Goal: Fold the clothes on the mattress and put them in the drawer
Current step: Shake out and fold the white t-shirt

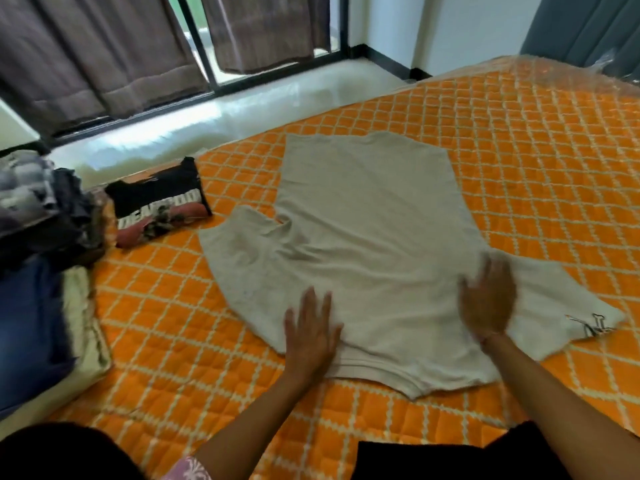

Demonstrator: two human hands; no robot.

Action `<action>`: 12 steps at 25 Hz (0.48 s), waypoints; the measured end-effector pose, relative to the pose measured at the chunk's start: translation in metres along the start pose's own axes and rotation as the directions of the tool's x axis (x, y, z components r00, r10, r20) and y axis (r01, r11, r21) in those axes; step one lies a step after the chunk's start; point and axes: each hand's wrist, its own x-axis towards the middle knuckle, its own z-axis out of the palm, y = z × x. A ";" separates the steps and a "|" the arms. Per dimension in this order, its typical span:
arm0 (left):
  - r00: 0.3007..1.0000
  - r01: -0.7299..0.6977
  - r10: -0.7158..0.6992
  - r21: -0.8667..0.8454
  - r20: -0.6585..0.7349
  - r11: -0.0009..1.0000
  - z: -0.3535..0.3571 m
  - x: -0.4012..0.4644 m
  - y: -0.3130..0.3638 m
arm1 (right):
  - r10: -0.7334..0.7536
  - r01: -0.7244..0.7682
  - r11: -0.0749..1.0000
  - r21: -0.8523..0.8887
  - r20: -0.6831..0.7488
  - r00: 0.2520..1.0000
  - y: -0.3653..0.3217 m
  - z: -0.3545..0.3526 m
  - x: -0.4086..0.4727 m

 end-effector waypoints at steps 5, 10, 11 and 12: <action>0.549 0.776 -0.835 -0.391 0.034 0.495 -0.042 0.037 -0.089 | -0.592 0.753 0.656 -0.056 0.581 0.559 -0.102 0.107 -0.089; 0.379 0.737 -0.874 -0.670 0.305 0.086 -0.060 0.066 -0.143 | -0.640 0.847 0.521 -0.103 0.609 0.468 -0.138 0.127 -0.123; 0.390 0.730 -0.863 -0.680 0.322 0.076 -0.064 0.068 -0.146 | -0.616 0.823 0.562 -0.080 0.624 0.481 -0.144 0.127 -0.123; 0.394 0.719 -0.862 -0.691 0.317 0.075 -0.066 0.068 -0.148 | -0.585 0.792 0.609 -0.050 0.646 0.491 -0.146 0.133 -0.123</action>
